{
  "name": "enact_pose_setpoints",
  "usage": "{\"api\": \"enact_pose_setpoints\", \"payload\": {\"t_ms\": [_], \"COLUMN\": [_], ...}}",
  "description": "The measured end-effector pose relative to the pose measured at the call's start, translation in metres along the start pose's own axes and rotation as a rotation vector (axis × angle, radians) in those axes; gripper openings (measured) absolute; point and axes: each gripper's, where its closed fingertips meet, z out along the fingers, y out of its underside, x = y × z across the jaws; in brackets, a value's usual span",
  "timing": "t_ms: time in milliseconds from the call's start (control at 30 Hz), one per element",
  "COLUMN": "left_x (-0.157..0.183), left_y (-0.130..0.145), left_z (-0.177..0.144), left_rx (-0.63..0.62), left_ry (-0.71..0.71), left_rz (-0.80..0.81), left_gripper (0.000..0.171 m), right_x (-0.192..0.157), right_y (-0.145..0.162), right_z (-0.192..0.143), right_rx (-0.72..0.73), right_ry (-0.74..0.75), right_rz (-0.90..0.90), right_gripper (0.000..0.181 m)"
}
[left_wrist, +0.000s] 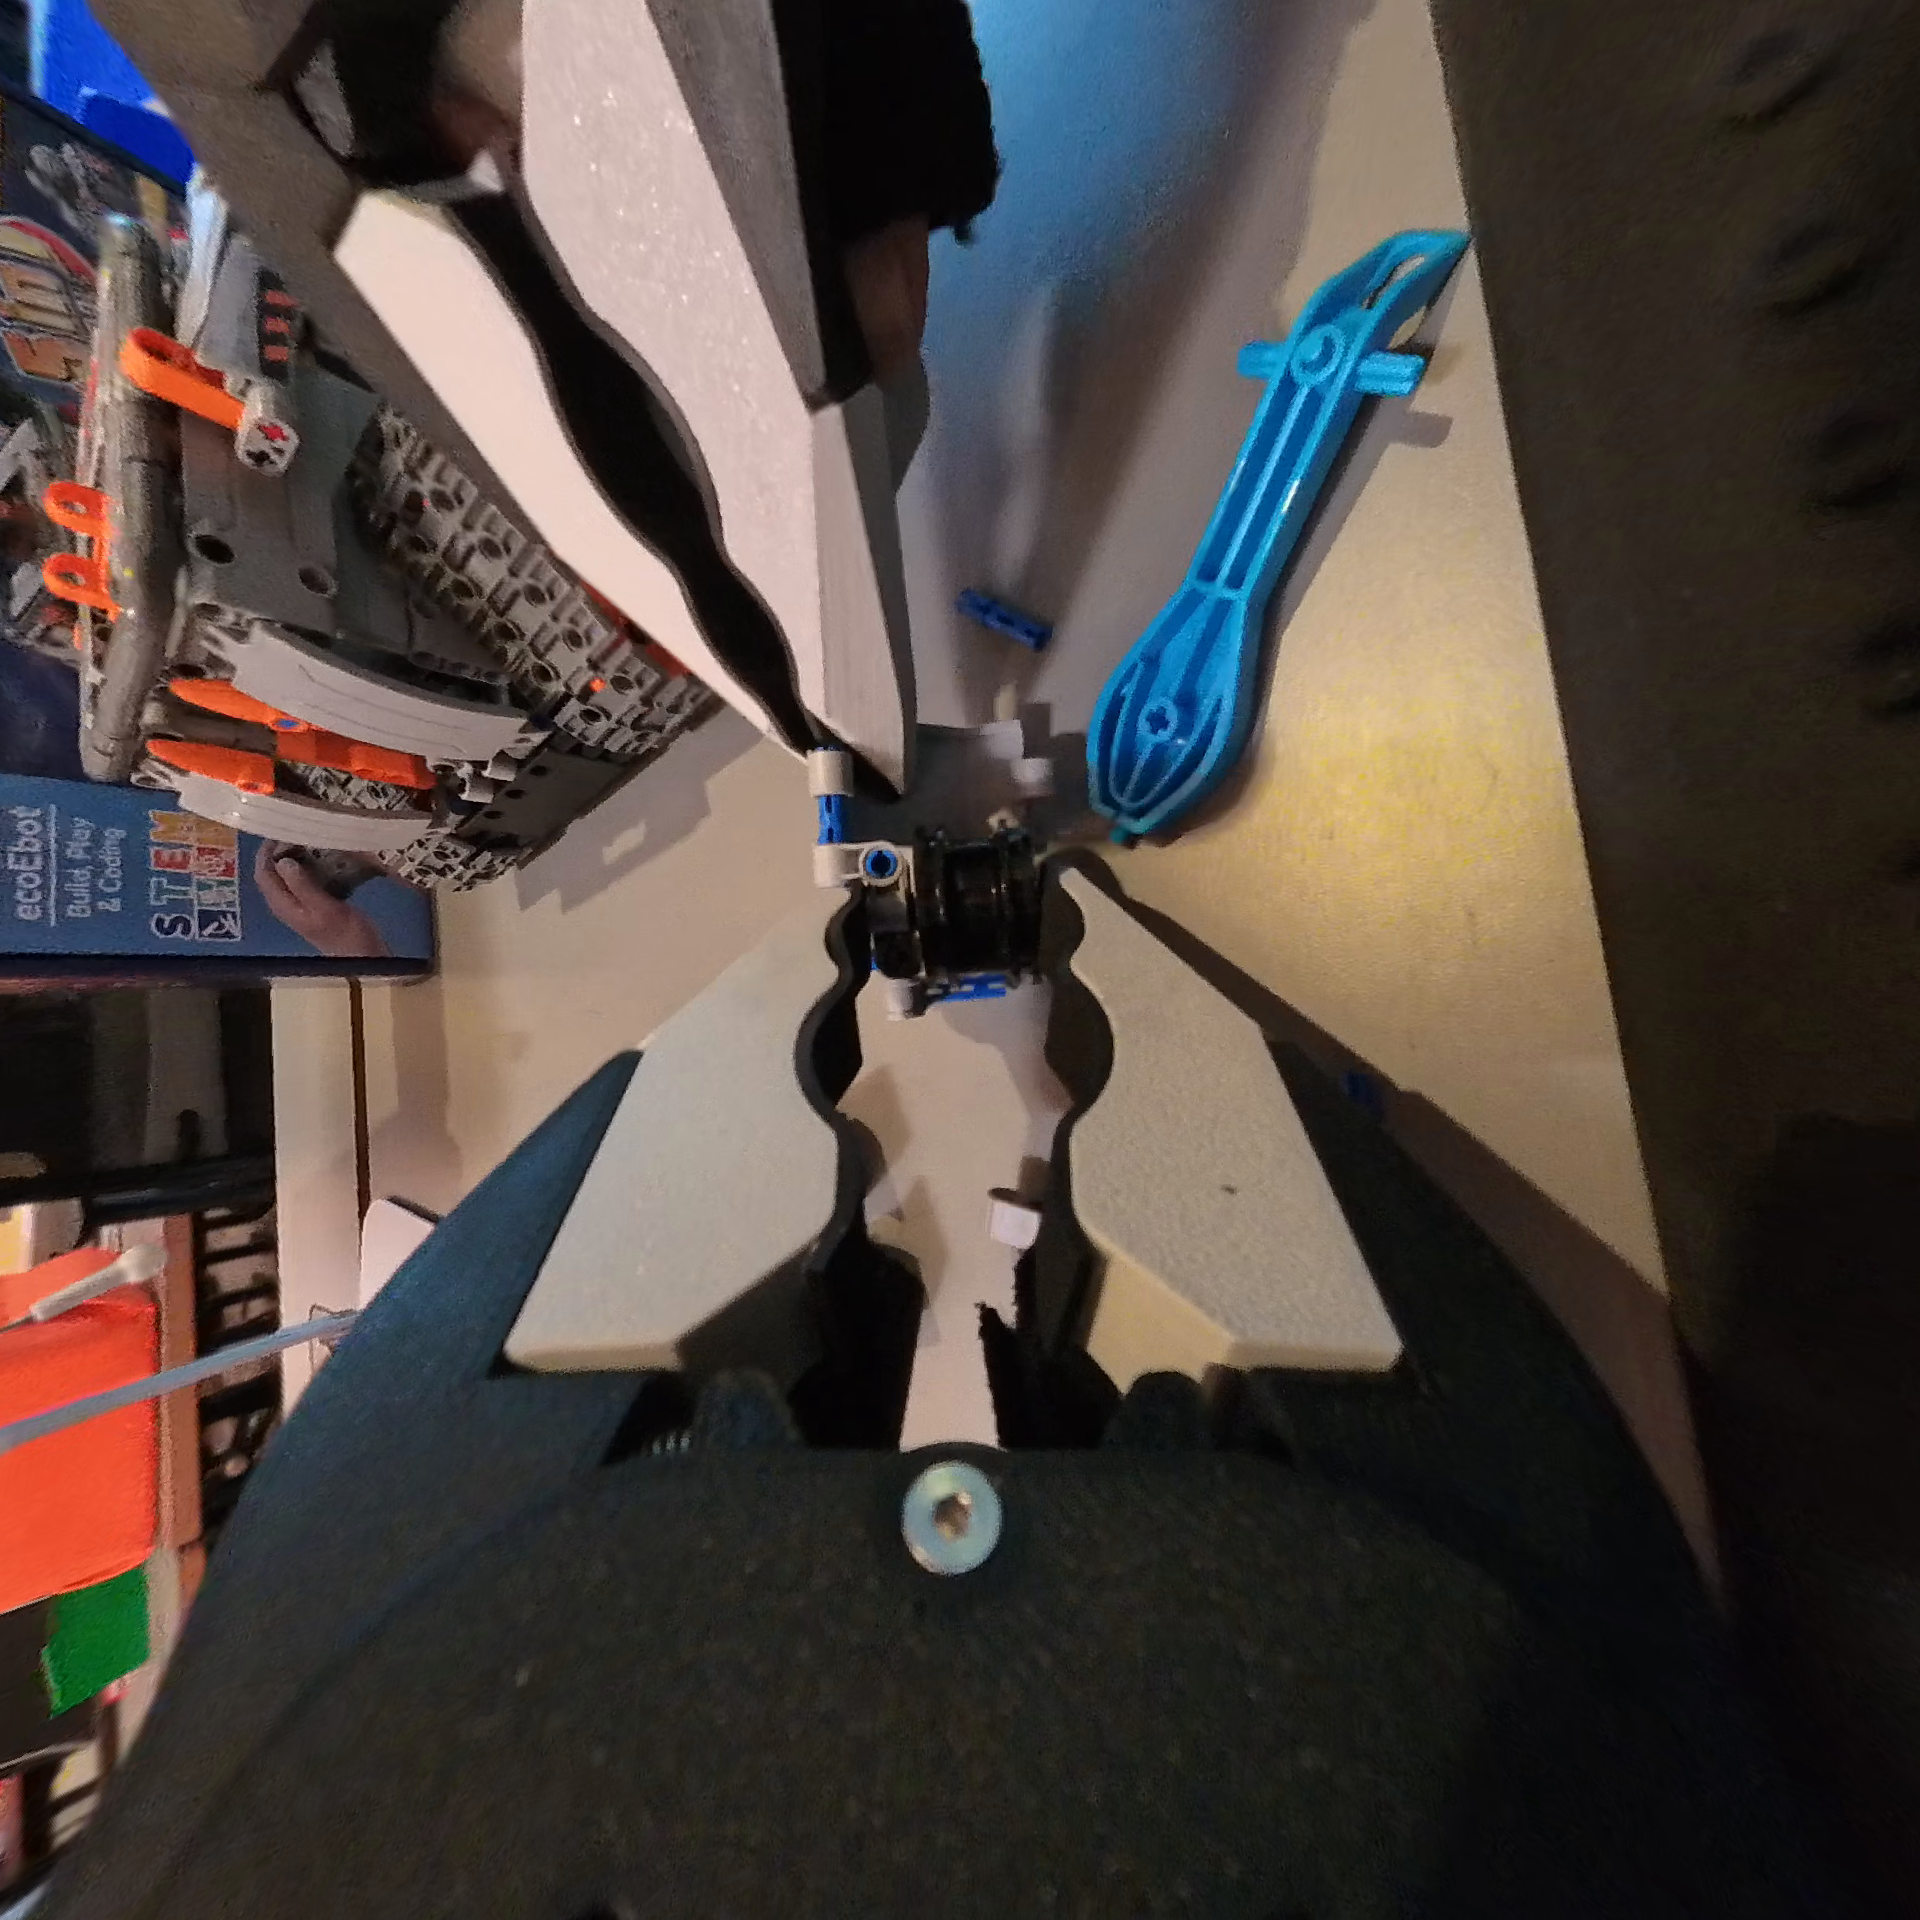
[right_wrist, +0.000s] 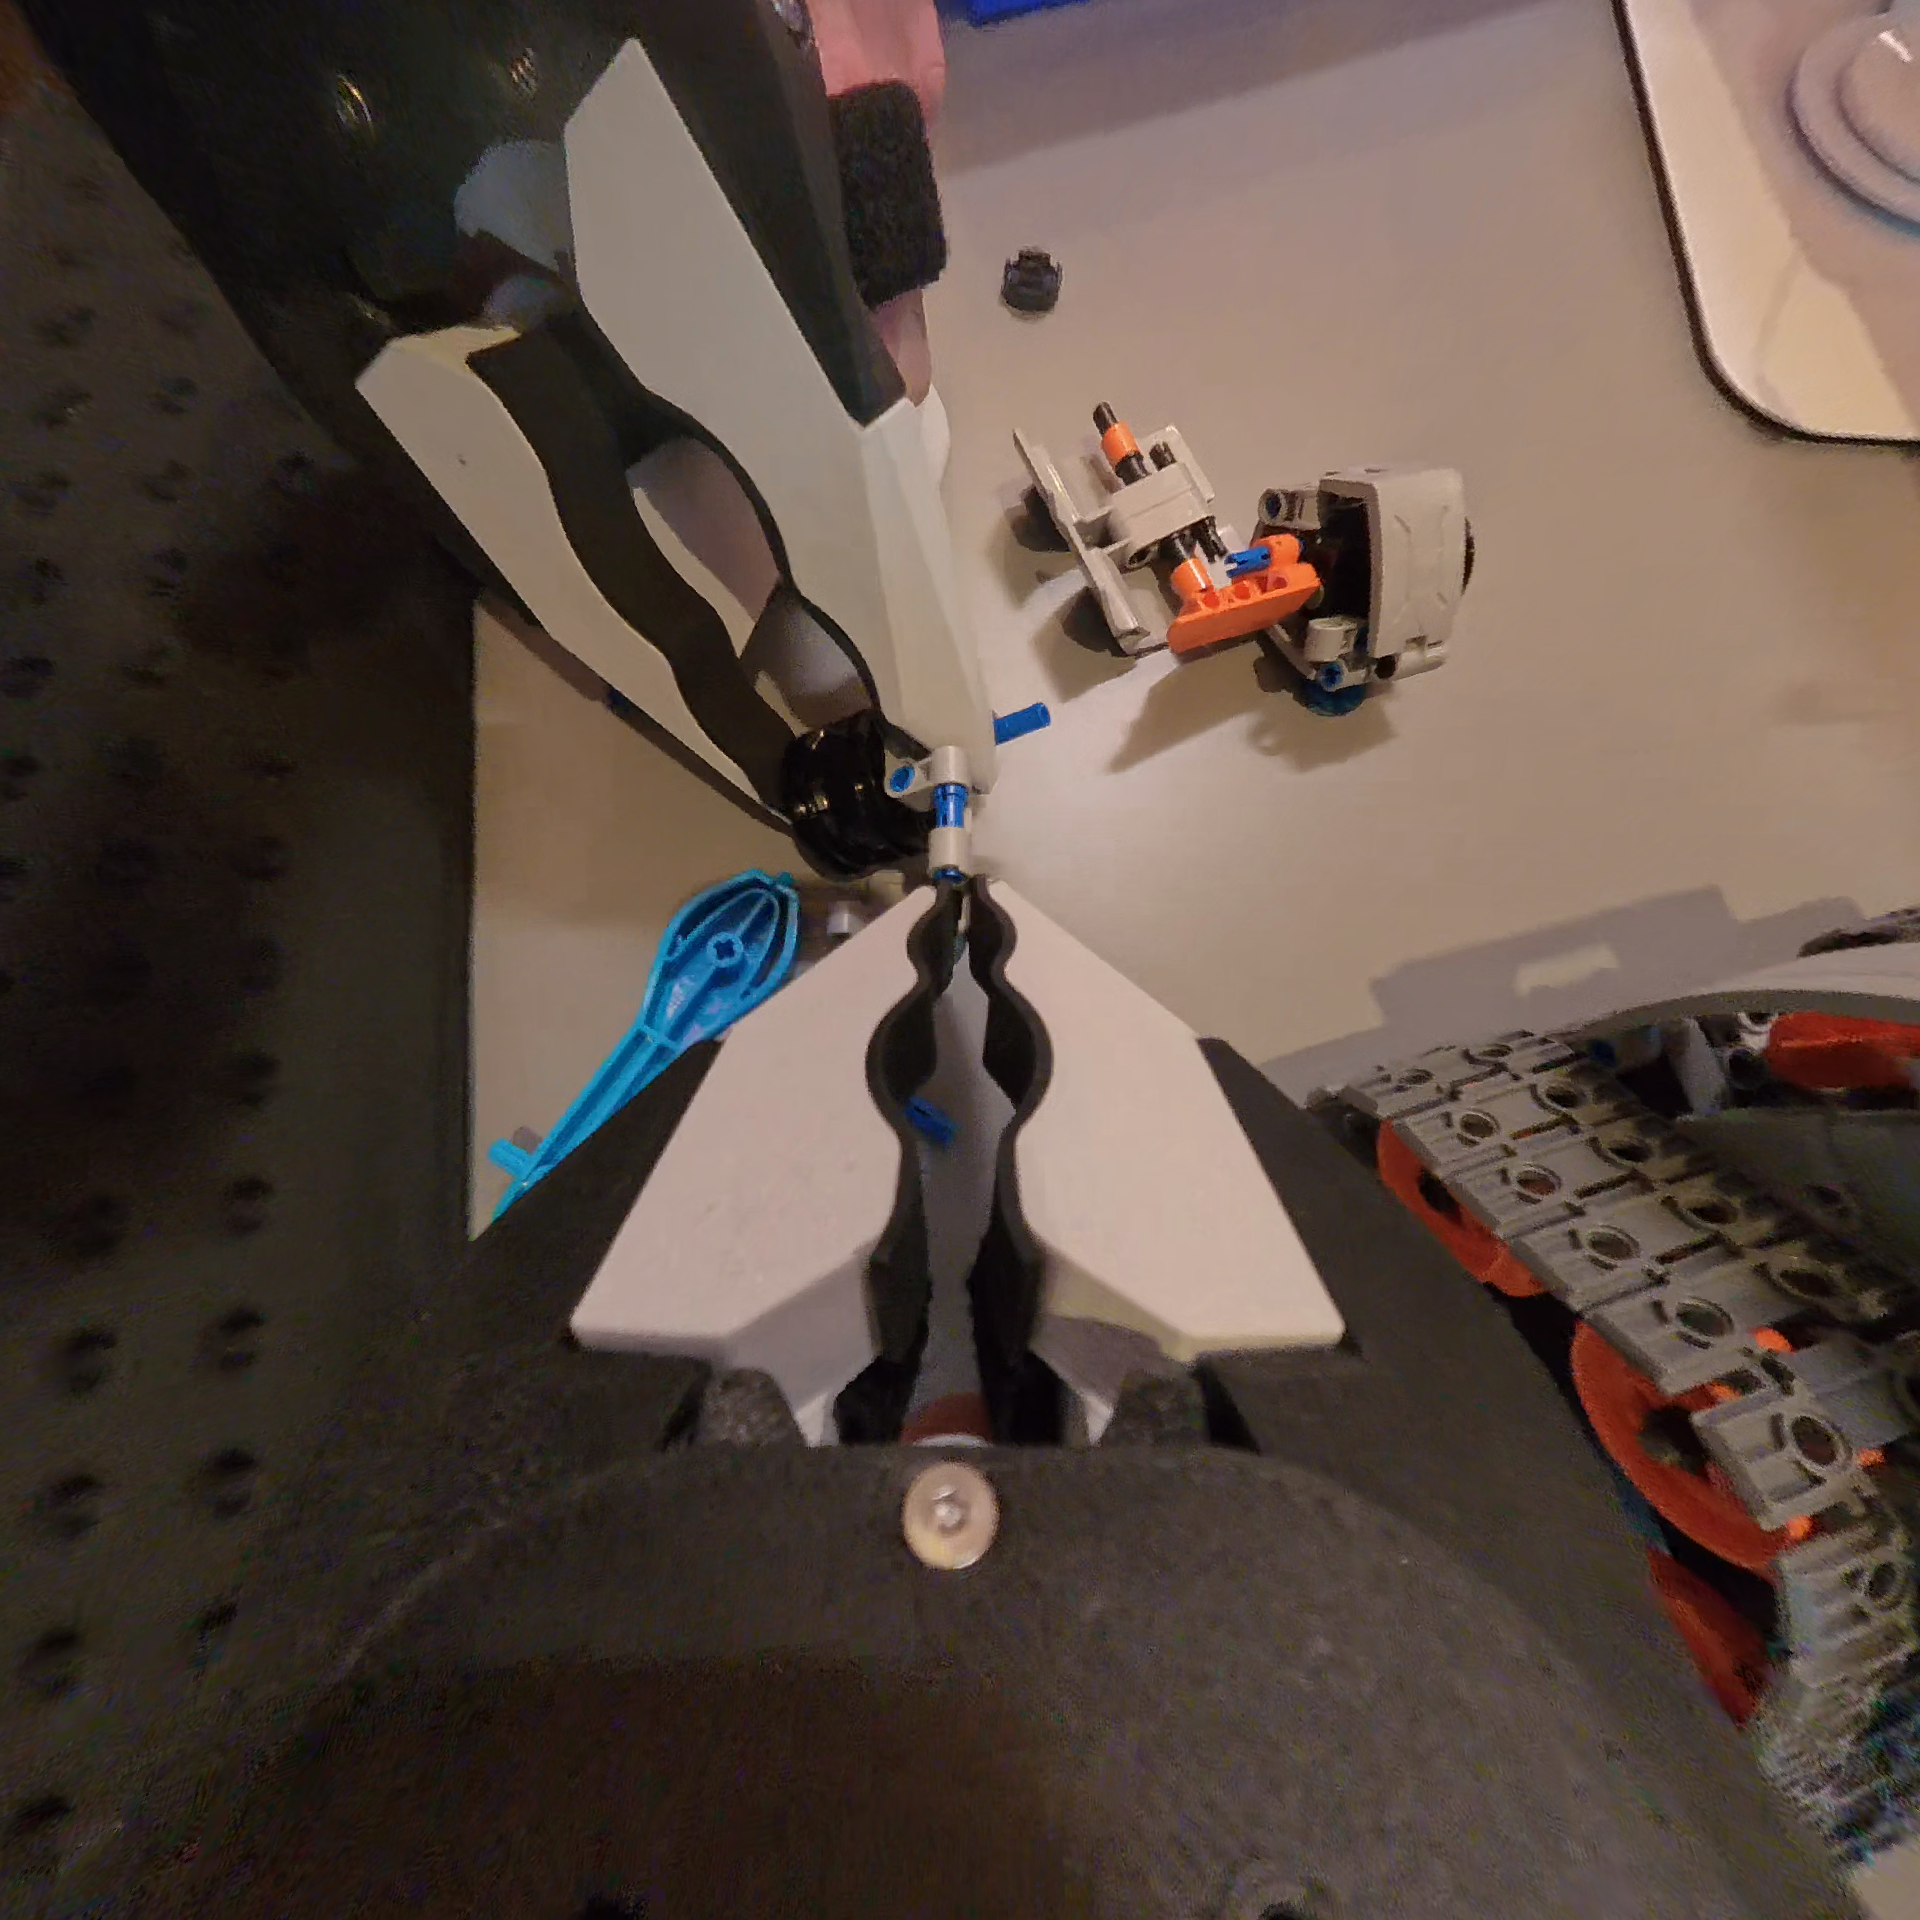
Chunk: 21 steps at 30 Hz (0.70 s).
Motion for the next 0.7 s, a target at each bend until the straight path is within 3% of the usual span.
{"api": "enact_pose_setpoints", "payload": {"t_ms": [67, 200, 400, 567, 700], "left_x": [-0.002, -0.02, -0.039, -0.055, -0.074], "left_y": [0.002, -0.007, -0.007, -0.011, -0.019], "left_z": [0.001, -0.008, -0.014, -0.019, -0.026], "left_rx": [-0.005, 0.111, 0.128, 0.171, 0.248], "left_ry": [0.002, 0.021, -0.053, -0.11, -0.14], "left_rz": [-0.033, -0.209, -0.236, -0.32, -0.456], "left_gripper": [0.03, 0.03, 0.031, 0.031, 0.03], "right_x": [0.004, 0.012, 0.023, 0.033, 0.045], "right_y": [-0.001, -0.015, -0.024, -0.037, -0.049], "right_z": [0.0, -0.014, -0.025, -0.035, -0.049], "right_rx": [0.005, 0.1, 0.149, 0.187, 0.207], "right_ry": [0.028, 0.039, 0.129, 0.279, 0.483], "right_rz": [-0.003, 0.04, 0.028, -0.03, -0.11], "right_gripper": [0.0, 0.0, 0.0, 0.0, 0.0]}}
